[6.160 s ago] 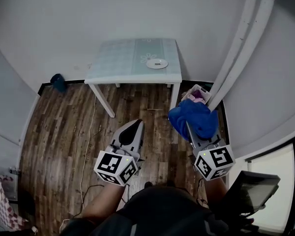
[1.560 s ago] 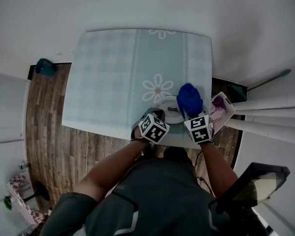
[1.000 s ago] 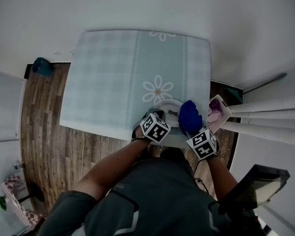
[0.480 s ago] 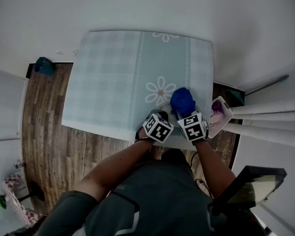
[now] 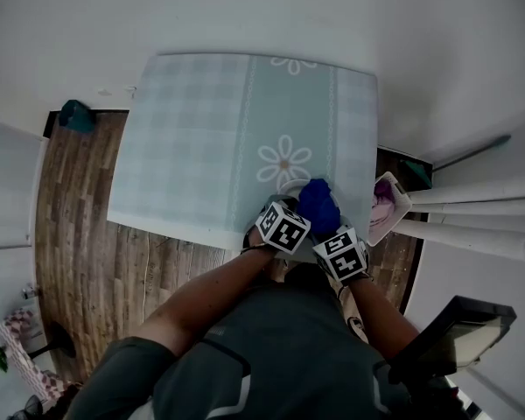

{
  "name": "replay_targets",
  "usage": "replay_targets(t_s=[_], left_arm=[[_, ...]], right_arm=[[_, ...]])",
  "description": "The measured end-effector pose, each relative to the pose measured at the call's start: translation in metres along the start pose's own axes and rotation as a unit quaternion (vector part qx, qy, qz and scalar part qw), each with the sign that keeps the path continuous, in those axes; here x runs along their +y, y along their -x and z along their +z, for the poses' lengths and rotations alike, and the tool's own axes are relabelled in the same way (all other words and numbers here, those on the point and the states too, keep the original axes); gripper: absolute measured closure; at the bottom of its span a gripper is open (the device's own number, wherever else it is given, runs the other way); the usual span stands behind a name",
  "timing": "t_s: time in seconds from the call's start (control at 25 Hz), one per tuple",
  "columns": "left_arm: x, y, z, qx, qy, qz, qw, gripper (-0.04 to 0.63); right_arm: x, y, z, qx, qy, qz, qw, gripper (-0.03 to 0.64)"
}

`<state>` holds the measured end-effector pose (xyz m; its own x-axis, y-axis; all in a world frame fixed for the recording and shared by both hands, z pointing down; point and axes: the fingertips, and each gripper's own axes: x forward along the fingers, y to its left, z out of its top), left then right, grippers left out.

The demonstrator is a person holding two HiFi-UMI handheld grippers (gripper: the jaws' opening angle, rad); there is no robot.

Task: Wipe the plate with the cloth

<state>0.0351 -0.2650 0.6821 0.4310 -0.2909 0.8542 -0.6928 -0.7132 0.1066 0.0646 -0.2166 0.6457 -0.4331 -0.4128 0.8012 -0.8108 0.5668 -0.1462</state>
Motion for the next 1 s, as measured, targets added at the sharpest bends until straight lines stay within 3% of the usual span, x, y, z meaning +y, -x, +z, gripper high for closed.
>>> replay_targets(t_s=[0.08, 0.2, 0.32, 0.44, 0.64, 0.76, 1.0], left_arm=[[-0.001, -0.001, 0.000, 0.000, 0.006, -0.004, 1.0000, 0.586], [-0.008, 0.000, -0.002, 0.001, 0.036, -0.044, 0.9984, 0.586], [-0.005, 0.011, 0.001, -0.040, 0.064, -0.063, 0.9951, 0.586], [0.012, 0.023, -0.003, -0.054, 0.074, -0.047, 0.9946, 0.586], [0.019, 0.028, -0.010, -0.066, 0.071, -0.050, 0.9940, 0.586], [0.020, 0.031, -0.011, -0.076, 0.094, -0.057, 0.9910, 0.586], [0.018, 0.036, -0.029, -0.071, 0.104, -0.061, 0.9902, 0.586]], right_arm=[[0.005, 0.005, -0.003, 0.001, -0.010, 0.027, 1.000, 0.531], [0.002, 0.017, 0.005, -0.022, -0.059, 0.057, 0.996, 0.531], [-0.018, 0.027, 0.037, -0.075, -0.081, 0.034, 0.993, 0.531], [-0.036, 0.012, 0.073, -0.104, -0.073, -0.010, 0.992, 0.531], [-0.033, -0.040, 0.069, -0.052, -0.035, -0.039, 0.997, 0.531], [-0.012, -0.042, 0.059, -0.041, -0.014, -0.018, 0.999, 0.531], [0.016, -0.033, 0.044, -0.047, -0.043, 0.029, 0.998, 0.531]])
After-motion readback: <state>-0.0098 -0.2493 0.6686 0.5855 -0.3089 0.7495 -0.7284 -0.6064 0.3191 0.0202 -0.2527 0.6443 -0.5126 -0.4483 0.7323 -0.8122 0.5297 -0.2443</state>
